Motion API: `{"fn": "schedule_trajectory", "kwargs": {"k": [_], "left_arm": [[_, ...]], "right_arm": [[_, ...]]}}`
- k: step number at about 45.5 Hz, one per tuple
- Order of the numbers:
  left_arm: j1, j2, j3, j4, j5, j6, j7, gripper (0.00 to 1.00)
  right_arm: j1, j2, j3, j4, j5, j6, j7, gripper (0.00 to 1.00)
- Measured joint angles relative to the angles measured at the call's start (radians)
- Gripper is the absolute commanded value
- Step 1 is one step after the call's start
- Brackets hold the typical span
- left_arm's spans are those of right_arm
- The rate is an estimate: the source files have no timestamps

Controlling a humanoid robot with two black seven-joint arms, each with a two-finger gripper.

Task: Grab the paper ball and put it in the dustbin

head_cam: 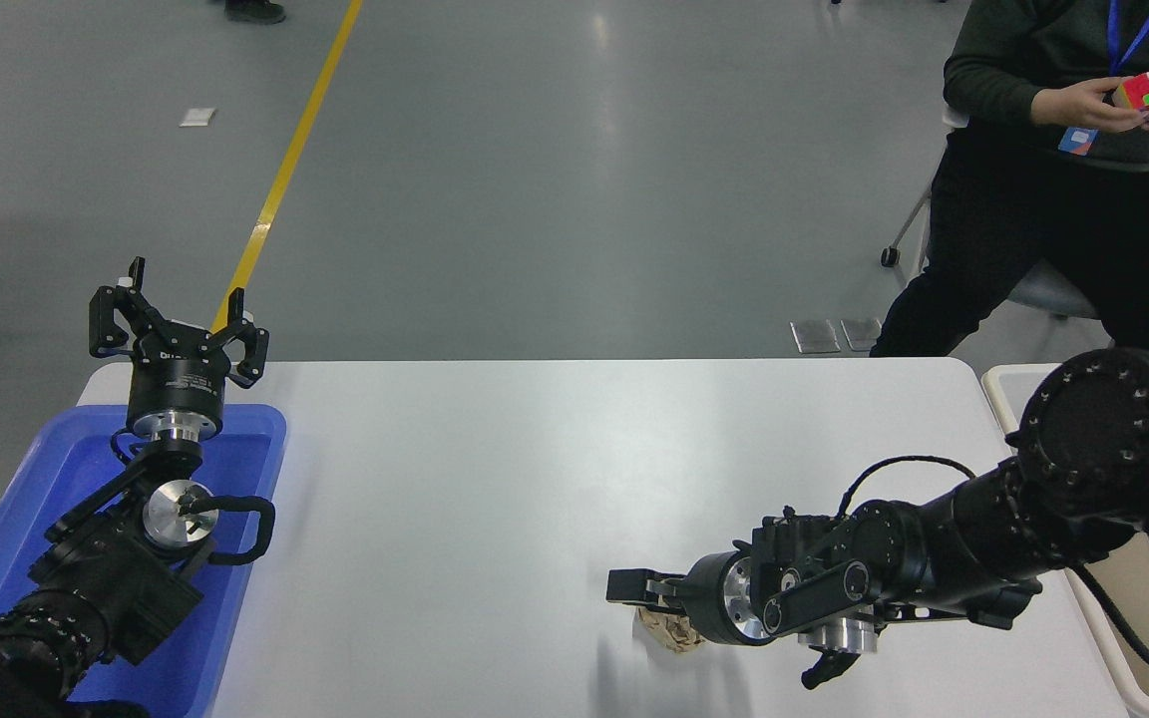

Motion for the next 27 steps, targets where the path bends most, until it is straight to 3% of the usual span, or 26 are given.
{"fn": "schedule_trajectory", "kwargs": {"k": [8,13,20,23,26,27], "left_arm": [[0.0,0.0,0.0,0.0,0.0,0.0,0.0,0.99],[0.0,0.0,0.0,0.0,0.0,0.0,0.0,0.99],[0.0,0.0,0.0,0.0,0.0,0.0,0.0,0.99],[0.0,0.0,0.0,0.0,0.0,0.0,0.0,0.99],[0.0,0.0,0.0,0.0,0.0,0.0,0.0,0.99],[0.0,0.0,0.0,0.0,0.0,0.0,0.0,0.99]], "right_arm": [[-0.013,0.0,-0.003,-0.014,-0.009,0.001,-0.001,0.96],[-0.016,0.0,-0.005,-0.02,-0.012,0.001,-0.001,0.67],[-0.02,0.0,-0.008,-0.026,-0.018,0.001,-0.002,0.44],[-0.02,0.0,-0.01,-0.029,-0.022,0.001,-0.002,0.15],[-0.021,0.0,-0.011,-0.031,-0.026,0.001,-0.002,0.0],[-0.021,0.0,-0.012,-0.031,-0.027,0.002,-0.002,0.0]]}}
